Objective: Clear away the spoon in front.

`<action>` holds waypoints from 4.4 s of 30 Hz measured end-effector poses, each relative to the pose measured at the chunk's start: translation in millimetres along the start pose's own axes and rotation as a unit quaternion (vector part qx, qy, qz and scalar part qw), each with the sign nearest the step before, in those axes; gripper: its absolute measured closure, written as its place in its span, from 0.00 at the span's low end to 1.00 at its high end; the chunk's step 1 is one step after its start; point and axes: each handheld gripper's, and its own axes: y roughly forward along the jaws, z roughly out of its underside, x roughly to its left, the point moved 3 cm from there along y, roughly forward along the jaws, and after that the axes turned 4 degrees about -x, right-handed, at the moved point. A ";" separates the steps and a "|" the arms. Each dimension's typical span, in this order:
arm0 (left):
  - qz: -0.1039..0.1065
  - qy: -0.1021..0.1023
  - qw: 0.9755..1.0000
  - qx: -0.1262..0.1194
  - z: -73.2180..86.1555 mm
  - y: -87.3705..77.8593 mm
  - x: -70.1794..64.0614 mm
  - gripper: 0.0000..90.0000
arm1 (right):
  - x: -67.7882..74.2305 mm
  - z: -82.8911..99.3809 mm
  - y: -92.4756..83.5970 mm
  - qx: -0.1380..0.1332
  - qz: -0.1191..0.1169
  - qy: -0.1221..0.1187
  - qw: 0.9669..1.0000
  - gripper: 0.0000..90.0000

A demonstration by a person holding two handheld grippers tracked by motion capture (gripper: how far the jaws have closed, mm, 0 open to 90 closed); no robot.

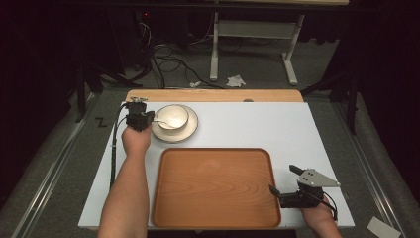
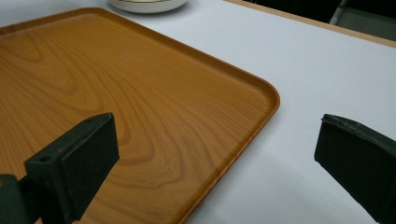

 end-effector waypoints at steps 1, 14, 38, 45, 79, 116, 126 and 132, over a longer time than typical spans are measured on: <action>-0.008 -0.005 1.000 -0.001 0.0 1.6 2.3 1.00 | 0.5 0.2 -0.1 0.001 0.000 -0.001 1.000 0.01; -0.043 0.020 0.997 0.054 11.0 7.8 0.9 1.00 | 2.8 0.0 0.3 0.003 -0.005 -0.004 1.000 0.01; -0.002 -0.002 0.999 0.032 27.6 -27.3 18.2 1.00 | 5.5 0.6 5.3 0.009 -0.014 -0.012 1.000 0.01; 0.021 0.009 0.999 0.034 35.5 -30.8 11.9 1.00 | 6.5 0.1 4.3 0.008 -0.015 -0.012 1.000 0.01; 0.091 0.010 0.996 0.007 68.2 -72.4 -27.0 0.52 | 8.7 -4.7 1.2 -0.008 -0.014 -0.022 1.000 0.01; 0.127 -0.209 0.969 0.024 57.3 -30.8 -34.1 0.79 | 8.1 -3.8 2.4 -0.006 -0.020 -0.021 1.000 0.01; 0.125 -0.214 0.968 0.032 59.9 -26.7 -35.0 0.92 | 7.4 -3.0 2.9 -0.002 -0.019 -0.023 1.000 0.01; 0.123 -0.214 0.969 0.031 60.1 -26.1 -35.5 0.94 | 7.3 -2.9 3.0 -0.002 -0.019 -0.024 1.000 0.01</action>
